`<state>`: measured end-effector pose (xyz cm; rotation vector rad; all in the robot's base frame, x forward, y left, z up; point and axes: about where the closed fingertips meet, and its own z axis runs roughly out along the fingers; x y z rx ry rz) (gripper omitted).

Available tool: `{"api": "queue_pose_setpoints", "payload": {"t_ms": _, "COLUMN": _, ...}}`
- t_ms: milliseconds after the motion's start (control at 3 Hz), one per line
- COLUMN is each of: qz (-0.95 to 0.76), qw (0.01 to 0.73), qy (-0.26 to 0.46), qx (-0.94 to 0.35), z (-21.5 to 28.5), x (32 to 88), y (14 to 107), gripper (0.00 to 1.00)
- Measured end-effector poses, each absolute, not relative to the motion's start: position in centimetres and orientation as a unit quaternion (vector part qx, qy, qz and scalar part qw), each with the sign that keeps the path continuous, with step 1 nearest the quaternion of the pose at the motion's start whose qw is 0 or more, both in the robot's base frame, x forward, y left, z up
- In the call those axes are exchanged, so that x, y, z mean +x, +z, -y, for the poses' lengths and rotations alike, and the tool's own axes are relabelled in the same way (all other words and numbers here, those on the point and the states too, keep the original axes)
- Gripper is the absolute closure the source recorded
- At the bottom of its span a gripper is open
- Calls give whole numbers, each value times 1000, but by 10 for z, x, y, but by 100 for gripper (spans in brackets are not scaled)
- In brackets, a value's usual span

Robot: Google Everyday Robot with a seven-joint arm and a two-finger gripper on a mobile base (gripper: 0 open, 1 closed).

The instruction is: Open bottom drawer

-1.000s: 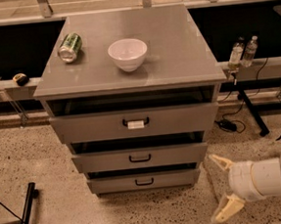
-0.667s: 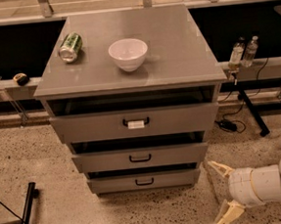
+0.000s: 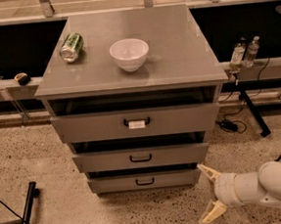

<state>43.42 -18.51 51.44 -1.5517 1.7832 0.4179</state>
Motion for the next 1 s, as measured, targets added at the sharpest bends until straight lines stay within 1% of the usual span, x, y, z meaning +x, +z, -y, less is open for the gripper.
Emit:
{"api": "queue_pose_setpoints", "payload": {"t_ms": 333, "qz": -674, "qw": 367, "qy": 186, "qx": -614, "z": 168, "x": 433, "y": 454, "gripper": 0}}
{"api": "queue_pose_setpoints", "payload": {"t_ms": 667, "qz": -672, "qw": 367, "qy": 199, "qx": -612, "z": 162, "x": 428, "y": 439, "gripper": 0}}
{"api": "queue_pose_setpoints", "payload": {"t_ms": 1000, "qz": -680, "qw": 354, "qy": 196, "qx": -611, "z": 161, "x": 438, "y": 415, "gripper": 0}}
